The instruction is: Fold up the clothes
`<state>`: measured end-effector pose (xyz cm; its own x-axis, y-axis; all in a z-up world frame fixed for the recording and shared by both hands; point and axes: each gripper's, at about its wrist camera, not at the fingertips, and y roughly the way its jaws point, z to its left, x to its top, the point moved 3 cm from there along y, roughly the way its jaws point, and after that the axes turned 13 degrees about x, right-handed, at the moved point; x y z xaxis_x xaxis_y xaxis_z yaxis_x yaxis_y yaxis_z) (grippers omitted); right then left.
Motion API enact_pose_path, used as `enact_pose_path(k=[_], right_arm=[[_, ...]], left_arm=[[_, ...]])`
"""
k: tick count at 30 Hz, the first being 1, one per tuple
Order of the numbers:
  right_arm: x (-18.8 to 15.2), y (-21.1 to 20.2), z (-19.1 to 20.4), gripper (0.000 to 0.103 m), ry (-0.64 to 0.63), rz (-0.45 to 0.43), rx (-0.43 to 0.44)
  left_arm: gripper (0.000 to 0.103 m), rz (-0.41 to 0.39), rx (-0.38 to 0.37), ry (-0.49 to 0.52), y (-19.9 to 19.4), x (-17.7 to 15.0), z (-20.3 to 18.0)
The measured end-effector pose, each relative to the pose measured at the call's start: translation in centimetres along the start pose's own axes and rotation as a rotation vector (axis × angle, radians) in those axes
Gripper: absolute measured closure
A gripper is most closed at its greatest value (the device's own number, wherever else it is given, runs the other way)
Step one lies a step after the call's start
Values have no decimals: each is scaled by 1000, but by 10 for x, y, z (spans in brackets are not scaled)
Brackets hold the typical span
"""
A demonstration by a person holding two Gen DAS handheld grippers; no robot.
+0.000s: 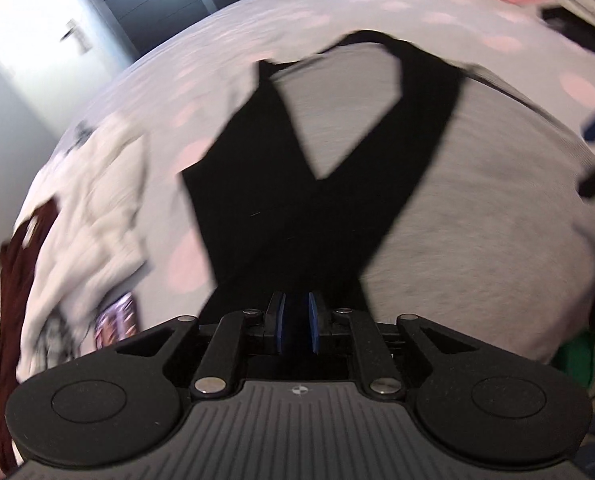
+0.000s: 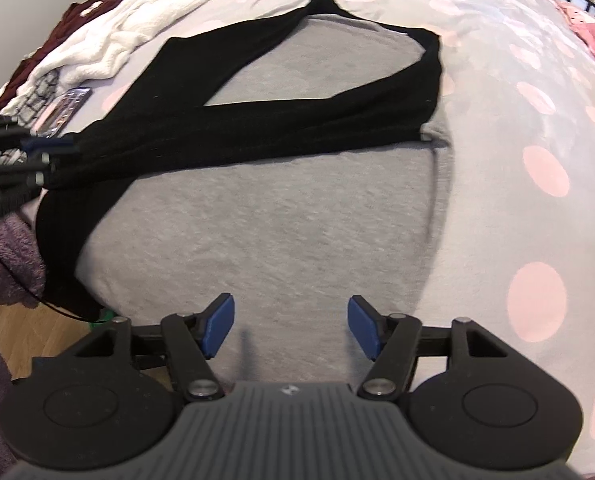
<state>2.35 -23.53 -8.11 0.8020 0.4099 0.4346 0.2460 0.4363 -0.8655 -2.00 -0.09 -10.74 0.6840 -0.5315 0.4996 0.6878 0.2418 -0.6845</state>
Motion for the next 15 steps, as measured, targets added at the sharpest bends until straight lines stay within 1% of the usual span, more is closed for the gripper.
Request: enact_pose_path(k=[4,5,8,12,14,15], right_arm=[[4,-9,-11,35,-21,25,-40],[5,-11,-14,35,-35,33,-52],[12,-18,-20,35,-113,44,-97],[21,-21,-28,35,-274,42,-184],[25,-17,-32,35,-306,41,-235],[27,-15,-35,34,-308,32,-247]], left_arm=[[85,-18,-6,64,3,7,-15],[85,-20,-5,72,4,9,-19],[85,-22,-11,82,11,15,-28],[85,-22,-19,88,20,22,-36],[85,-15,-25,91,25,24,-39],[85,-11,-29,90,28,25,-39]])
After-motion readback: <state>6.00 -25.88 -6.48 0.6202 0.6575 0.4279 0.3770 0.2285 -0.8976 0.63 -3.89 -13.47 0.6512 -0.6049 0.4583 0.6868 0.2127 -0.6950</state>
